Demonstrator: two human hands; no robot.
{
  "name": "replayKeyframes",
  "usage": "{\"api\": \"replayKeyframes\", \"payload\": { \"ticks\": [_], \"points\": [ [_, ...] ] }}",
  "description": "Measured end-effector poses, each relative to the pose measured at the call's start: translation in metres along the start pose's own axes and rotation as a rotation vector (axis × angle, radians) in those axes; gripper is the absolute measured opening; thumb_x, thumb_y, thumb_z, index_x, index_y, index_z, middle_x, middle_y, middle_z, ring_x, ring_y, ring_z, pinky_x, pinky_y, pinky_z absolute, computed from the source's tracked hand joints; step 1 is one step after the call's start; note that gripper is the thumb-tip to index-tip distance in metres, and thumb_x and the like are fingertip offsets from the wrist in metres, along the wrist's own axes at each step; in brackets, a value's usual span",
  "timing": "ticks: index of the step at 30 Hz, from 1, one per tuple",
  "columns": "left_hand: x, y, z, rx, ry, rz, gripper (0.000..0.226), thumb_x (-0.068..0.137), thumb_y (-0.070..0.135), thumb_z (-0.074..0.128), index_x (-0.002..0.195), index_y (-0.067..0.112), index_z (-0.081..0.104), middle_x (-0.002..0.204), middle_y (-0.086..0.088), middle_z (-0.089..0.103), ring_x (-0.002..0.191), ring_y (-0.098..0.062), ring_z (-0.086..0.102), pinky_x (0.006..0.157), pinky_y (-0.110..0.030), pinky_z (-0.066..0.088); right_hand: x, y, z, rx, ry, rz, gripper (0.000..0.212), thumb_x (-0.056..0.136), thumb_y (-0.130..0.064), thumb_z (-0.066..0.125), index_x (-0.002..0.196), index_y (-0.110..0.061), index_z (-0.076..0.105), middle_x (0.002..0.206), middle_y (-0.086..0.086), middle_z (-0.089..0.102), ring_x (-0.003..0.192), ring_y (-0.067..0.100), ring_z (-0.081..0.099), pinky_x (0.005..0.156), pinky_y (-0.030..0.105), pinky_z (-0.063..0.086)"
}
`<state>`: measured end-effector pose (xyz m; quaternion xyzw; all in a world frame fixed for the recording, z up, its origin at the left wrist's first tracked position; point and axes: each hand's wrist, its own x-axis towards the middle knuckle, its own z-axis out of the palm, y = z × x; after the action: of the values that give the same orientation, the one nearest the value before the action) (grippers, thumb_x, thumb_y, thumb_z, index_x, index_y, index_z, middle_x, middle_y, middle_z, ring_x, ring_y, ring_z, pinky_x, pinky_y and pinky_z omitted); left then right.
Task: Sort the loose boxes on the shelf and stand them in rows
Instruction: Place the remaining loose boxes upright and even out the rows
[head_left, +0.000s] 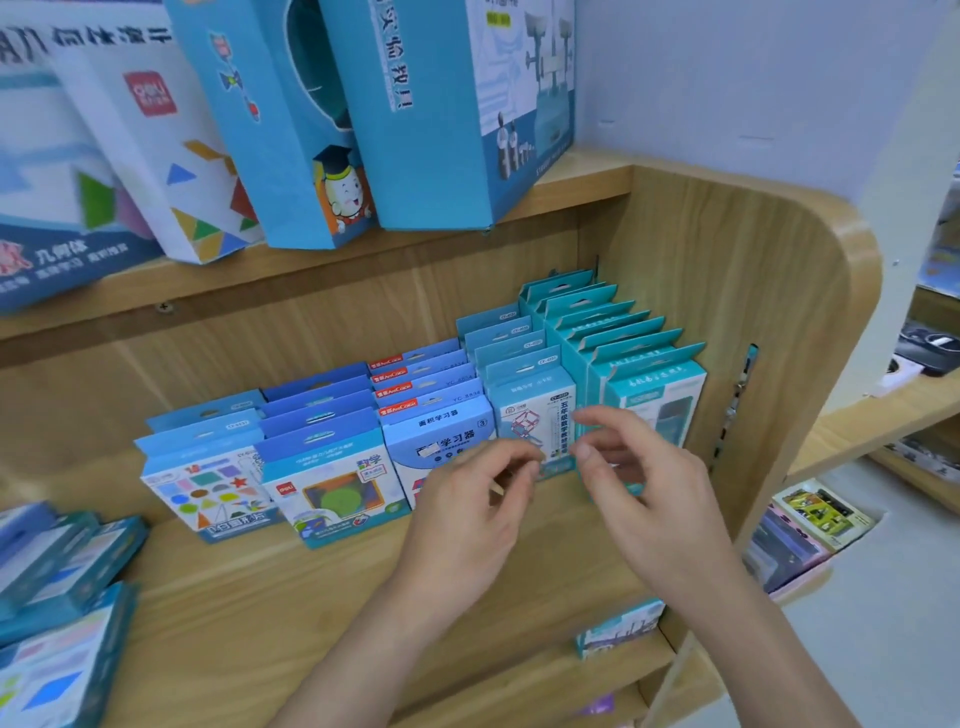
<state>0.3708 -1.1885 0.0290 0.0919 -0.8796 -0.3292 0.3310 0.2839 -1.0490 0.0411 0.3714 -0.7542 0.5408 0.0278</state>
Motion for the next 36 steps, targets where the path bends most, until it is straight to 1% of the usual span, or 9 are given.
{"api": "replayKeyframes", "payload": {
  "ticks": [5,12,15,20,25,28,30,33,36],
  "points": [
    [-0.022,-0.026,-0.081,0.176,0.112,-0.021,0.011,0.083,0.021,0.061,0.090,0.026,0.068,0.083,0.016,0.068,0.070,-0.001,0.061,0.065,-0.023,0.051,0.006,-0.030,0.051,0.148,-0.283,-0.013,0.015,0.090,-0.023,0.060,0.099,-0.033,0.065,0.074,-0.013,0.068,0.073,0.004,0.064,0.069,0.016,0.049],
    [-0.072,-0.071,-0.207,0.478,0.190,-0.169,0.019,0.081,0.020,0.056,0.095,0.026,0.068,0.077,0.019,0.060,0.067,-0.004,0.054,0.063,-0.022,0.046,0.004,-0.061,0.153,-0.104,-0.532,-0.255,0.018,0.084,-0.014,0.065,0.098,-0.025,0.069,0.076,-0.016,0.063,0.069,0.004,0.057,0.070,0.027,0.050],
    [-0.096,-0.088,-0.256,0.570,0.174,-0.220,0.016,0.081,0.023,0.056,0.090,0.027,0.068,0.074,0.019,0.057,0.068,0.002,0.052,0.063,-0.024,0.046,0.000,-0.083,0.194,-0.202,-0.560,-0.345,0.014,0.085,-0.016,0.063,0.095,-0.024,0.069,0.085,-0.013,0.064,0.078,0.009,0.059,0.071,0.029,0.049],
    [-0.133,-0.125,-0.329,0.683,0.182,-0.280,0.016,0.081,0.024,0.053,0.088,0.024,0.067,0.077,0.013,0.061,0.070,-0.010,0.057,0.065,-0.032,0.052,-0.016,-0.127,0.262,-0.239,-0.576,-0.433,0.019,0.088,-0.024,0.059,0.105,-0.026,0.066,0.103,-0.008,0.062,0.099,0.015,0.058,0.082,0.032,0.049],
    [-0.159,-0.172,-0.400,0.757,0.203,-0.326,0.020,0.081,0.025,0.051,0.092,0.020,0.067,0.089,0.002,0.066,0.085,-0.023,0.062,0.077,-0.030,0.045,-0.030,-0.174,0.325,-0.151,-0.604,-0.406,0.037,0.093,-0.036,0.054,0.130,-0.032,0.052,0.126,-0.014,0.051,0.119,0.004,0.045,0.097,0.013,0.031],
    [-0.164,-0.197,-0.433,0.801,0.238,-0.353,0.020,0.080,0.014,0.064,0.100,0.018,0.066,0.099,-0.001,0.065,0.095,-0.026,0.060,0.084,-0.032,0.045,-0.036,-0.196,0.359,-0.095,-0.641,-0.361,0.049,0.094,-0.043,0.050,0.140,-0.035,0.036,0.144,-0.017,0.036,0.133,0.004,0.033,0.110,0.019,0.026],
    [-0.162,-0.210,-0.445,0.818,0.196,-0.403,0.038,0.078,0.010,0.069,0.114,0.020,0.063,0.112,-0.002,0.064,0.105,-0.028,0.057,0.089,-0.038,0.048,-0.041,-0.208,0.380,-0.111,-0.686,-0.313,0.057,0.094,-0.047,0.046,0.146,-0.038,0.024,0.153,-0.017,0.019,0.142,0.003,0.015,0.114,0.018,0.014],
    [-0.154,-0.226,-0.450,0.860,0.035,-0.465,0.061,0.080,0.016,0.062,0.136,0.031,0.044,0.138,0.004,0.051,0.124,-0.024,0.048,0.100,-0.046,0.041,-0.048,-0.222,0.407,-0.170,-0.738,-0.321,0.061,0.096,-0.051,0.038,0.149,-0.041,0.009,0.158,-0.015,-0.003,0.144,0.001,-0.006,0.116,0.022,0.003],
    [-0.141,-0.237,-0.453,0.887,-0.069,-0.541,0.061,0.086,0.027,0.055,0.142,0.036,0.032,0.145,0.007,0.042,0.128,-0.021,0.043,0.101,-0.046,0.039,-0.053,-0.231,0.423,-0.256,-0.756,-0.334,0.061,0.098,-0.050,0.034,0.149,-0.042,0.002,0.159,-0.011,-0.003,0.145,0.005,-0.005,0.118,0.030,0.008]
  ]
}}
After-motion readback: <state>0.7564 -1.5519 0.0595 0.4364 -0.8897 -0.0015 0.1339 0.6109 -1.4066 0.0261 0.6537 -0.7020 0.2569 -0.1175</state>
